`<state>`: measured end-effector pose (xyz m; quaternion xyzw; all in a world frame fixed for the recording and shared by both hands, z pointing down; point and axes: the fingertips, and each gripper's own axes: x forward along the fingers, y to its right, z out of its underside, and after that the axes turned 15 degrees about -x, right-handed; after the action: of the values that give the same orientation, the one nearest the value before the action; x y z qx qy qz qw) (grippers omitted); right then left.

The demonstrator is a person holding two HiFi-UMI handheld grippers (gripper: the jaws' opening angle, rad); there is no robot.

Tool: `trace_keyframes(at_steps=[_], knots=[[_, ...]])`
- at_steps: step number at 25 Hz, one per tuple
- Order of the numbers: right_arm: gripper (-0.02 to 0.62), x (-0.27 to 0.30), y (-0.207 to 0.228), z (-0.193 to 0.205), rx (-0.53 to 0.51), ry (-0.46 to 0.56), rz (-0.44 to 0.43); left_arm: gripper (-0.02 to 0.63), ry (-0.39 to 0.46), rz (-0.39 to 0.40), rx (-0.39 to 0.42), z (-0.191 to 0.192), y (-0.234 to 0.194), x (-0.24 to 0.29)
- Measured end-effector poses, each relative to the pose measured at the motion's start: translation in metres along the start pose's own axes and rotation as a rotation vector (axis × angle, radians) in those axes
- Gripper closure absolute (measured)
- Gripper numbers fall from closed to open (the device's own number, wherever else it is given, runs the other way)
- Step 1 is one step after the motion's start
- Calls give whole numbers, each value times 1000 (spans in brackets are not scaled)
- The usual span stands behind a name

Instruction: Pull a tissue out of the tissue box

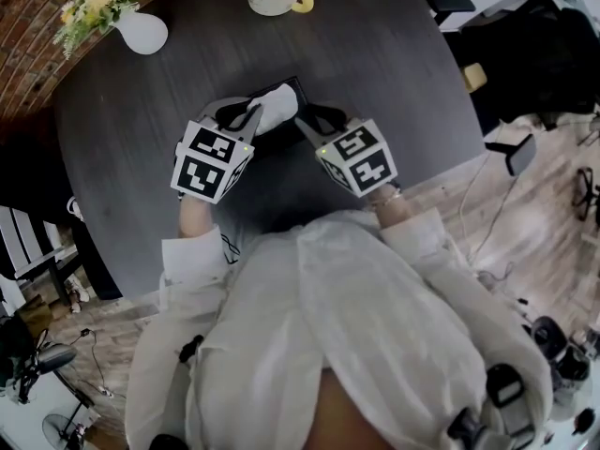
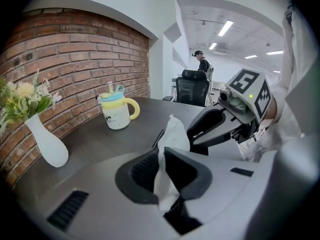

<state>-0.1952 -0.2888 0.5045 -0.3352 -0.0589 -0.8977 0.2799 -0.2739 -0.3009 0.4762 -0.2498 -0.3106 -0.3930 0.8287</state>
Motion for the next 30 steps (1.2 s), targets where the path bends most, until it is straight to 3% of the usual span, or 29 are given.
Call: trace_keyframes(at_steps=[12,30], knots=[[492,2,0,6,-42,-4,45,595,17,45,-53,-3,3,-1],[492,-1,-5,0,-56,10,41,597,84,-18,-49,-10,2,-19]])
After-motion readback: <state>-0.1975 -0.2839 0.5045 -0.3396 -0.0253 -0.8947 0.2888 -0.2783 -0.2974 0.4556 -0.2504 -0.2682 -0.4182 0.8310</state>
